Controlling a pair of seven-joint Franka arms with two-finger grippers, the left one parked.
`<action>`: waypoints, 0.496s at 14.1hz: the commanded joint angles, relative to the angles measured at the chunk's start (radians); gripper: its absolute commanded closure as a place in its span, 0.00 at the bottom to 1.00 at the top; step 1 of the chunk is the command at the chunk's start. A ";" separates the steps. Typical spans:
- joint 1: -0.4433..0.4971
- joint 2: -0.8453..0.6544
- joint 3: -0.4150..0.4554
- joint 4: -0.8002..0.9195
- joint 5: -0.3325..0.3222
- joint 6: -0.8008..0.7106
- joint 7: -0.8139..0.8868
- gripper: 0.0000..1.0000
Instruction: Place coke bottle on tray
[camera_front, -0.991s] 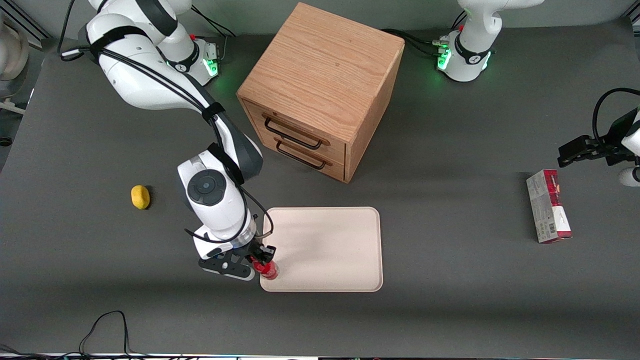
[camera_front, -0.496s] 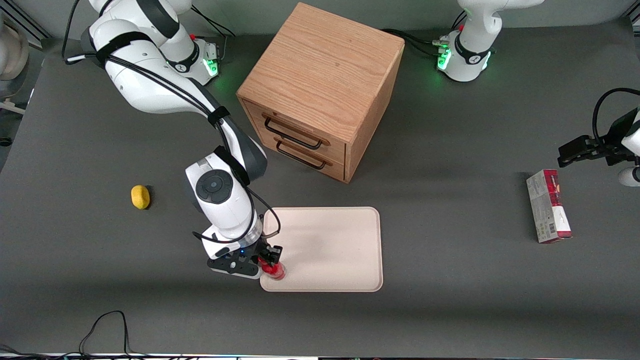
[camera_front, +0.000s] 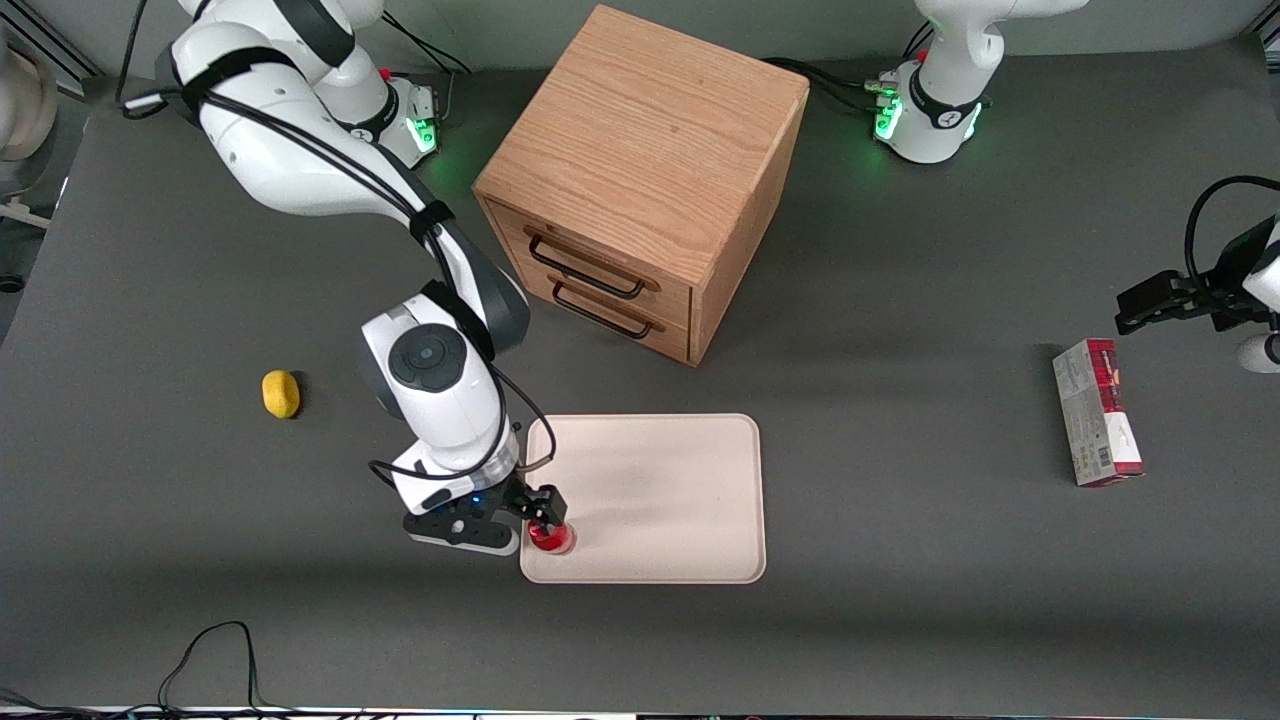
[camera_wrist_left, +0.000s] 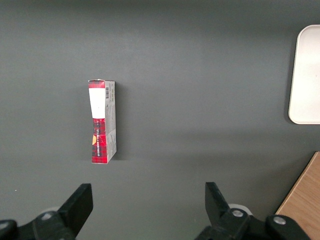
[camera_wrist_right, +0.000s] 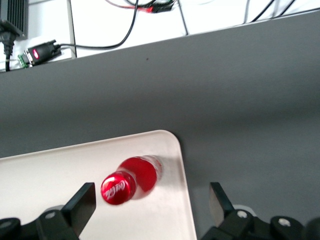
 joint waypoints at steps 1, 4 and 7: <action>0.018 -0.169 -0.078 -0.092 0.156 -0.119 -0.119 0.00; 0.023 -0.377 -0.187 -0.262 0.299 -0.241 -0.354 0.00; -0.024 -0.575 -0.253 -0.393 0.356 -0.403 -0.576 0.00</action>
